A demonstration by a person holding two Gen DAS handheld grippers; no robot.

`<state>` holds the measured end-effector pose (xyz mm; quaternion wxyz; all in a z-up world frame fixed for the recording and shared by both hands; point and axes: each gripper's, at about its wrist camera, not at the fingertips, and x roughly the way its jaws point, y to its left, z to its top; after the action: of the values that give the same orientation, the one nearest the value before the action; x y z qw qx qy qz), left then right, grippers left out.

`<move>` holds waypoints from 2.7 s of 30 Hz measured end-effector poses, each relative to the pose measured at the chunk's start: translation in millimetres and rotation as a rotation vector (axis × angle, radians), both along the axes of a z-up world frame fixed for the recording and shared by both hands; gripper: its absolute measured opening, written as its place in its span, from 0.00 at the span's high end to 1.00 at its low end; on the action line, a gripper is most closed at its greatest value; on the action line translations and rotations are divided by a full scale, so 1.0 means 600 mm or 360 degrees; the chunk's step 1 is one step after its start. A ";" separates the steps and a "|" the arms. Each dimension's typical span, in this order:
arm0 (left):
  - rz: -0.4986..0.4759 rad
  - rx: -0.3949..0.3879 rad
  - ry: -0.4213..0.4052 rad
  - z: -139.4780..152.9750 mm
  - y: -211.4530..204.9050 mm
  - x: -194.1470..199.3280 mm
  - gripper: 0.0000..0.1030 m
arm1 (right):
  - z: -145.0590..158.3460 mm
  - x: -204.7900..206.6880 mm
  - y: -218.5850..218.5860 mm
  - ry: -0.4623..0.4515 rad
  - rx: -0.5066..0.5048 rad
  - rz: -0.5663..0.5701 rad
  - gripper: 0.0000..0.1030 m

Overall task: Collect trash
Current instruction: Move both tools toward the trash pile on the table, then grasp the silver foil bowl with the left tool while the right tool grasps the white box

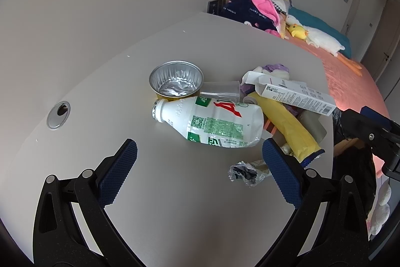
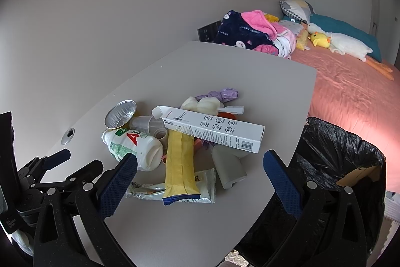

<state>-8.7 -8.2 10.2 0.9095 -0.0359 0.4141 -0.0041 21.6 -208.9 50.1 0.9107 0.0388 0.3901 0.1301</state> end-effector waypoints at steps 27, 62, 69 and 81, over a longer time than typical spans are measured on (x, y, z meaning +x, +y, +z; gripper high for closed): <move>-0.0018 -0.0016 0.0011 -0.015 0.008 0.007 0.06 | -0.009 0.023 0.006 0.0001 -0.0067 0.0078 0.03; 0.0096 -0.0004 0.0183 -0.065 0.072 0.200 0.06 | -0.059 0.149 0.064 0.0060 -0.0469 0.0300 0.22; 0.0108 -0.0004 0.0177 -0.069 0.084 0.228 0.06 | -0.077 0.165 0.076 0.0127 -0.0489 0.0375 0.43; 0.0138 -0.0194 0.0190 -0.085 0.115 0.233 0.08 | -0.058 0.165 0.073 0.0093 -0.0343 0.0341 0.71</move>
<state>131.1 60.8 -40.9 0.8786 -0.1093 0.4646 0.0121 120.3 -165.3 15.1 0.8789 -0.0972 0.4299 0.1827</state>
